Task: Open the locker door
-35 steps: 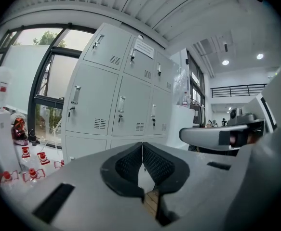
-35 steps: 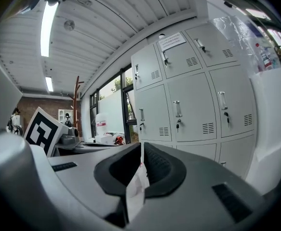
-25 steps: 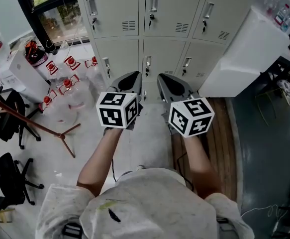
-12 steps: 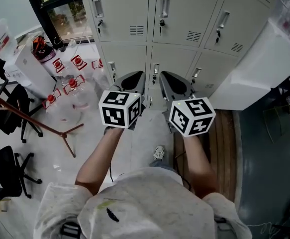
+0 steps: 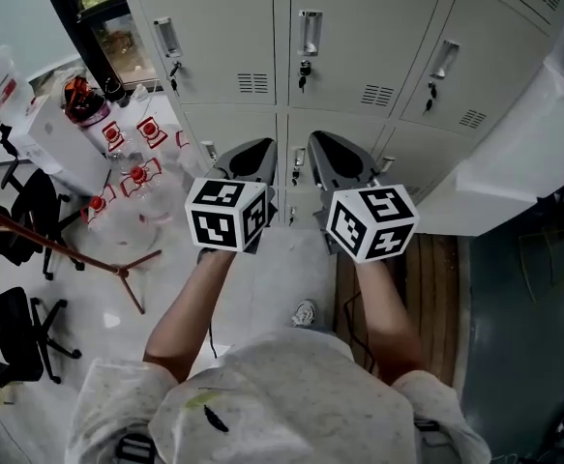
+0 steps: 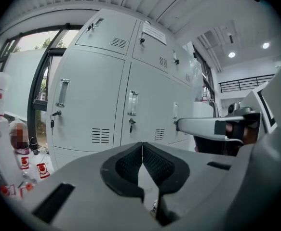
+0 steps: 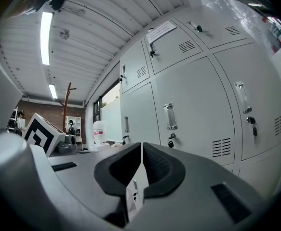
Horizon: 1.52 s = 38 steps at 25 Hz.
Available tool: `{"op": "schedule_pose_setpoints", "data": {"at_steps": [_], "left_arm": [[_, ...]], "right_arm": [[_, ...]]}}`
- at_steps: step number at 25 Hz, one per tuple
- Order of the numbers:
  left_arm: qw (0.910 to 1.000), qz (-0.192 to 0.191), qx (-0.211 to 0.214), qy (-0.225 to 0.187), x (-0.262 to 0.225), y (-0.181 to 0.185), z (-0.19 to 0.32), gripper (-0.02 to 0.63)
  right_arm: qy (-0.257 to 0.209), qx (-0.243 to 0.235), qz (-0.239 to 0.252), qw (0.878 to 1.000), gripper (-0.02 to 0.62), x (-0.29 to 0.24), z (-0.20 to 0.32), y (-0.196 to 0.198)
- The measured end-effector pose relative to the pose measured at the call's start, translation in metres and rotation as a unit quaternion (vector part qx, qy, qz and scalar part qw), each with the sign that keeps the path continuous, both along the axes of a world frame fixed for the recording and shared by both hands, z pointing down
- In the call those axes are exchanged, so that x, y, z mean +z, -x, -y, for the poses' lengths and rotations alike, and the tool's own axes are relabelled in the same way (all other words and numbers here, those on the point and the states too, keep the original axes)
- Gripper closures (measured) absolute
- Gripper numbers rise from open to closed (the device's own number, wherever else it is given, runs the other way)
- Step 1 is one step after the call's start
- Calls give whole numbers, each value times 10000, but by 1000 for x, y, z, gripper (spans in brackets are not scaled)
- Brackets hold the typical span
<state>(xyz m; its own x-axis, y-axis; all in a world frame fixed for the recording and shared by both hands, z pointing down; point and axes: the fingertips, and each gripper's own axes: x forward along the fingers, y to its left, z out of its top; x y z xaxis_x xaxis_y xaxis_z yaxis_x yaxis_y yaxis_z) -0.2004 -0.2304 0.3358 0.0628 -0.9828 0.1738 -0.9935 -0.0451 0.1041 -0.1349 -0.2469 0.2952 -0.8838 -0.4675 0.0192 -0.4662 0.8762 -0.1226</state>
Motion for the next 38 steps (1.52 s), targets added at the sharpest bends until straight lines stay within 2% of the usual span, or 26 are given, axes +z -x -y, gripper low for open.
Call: {"op": "schedule_pose_setpoints", "data": {"at_steps": [9,16,17,20,22,28,38], "left_arm": [[9998,-17,-191,-18,-4,-2,53,597],[9991,31,-428,-59,-10,-4,75,598],[9989,29,-468,-66,-11,-3,77,597],[9983,9,-577,-77,-13,2,78,597],[9979,10,-635,-108,-15,7,78,597],[9970,7,-748,-200,-22,29,81,598],[9982,-44,-499,-340,-31,72,101,598]], "right_arm": [[-136,-179,-13,9997,592,-10,58,2],[-237,-434,3,9988,590,-21,87,8],[-248,-488,4,9985,584,-22,90,11],[-242,-697,17,9973,511,-26,91,22],[-291,-759,38,9967,511,-30,92,30],[-371,-793,68,9961,511,-38,103,51],[-577,-467,0,9972,473,-52,132,90]]}}
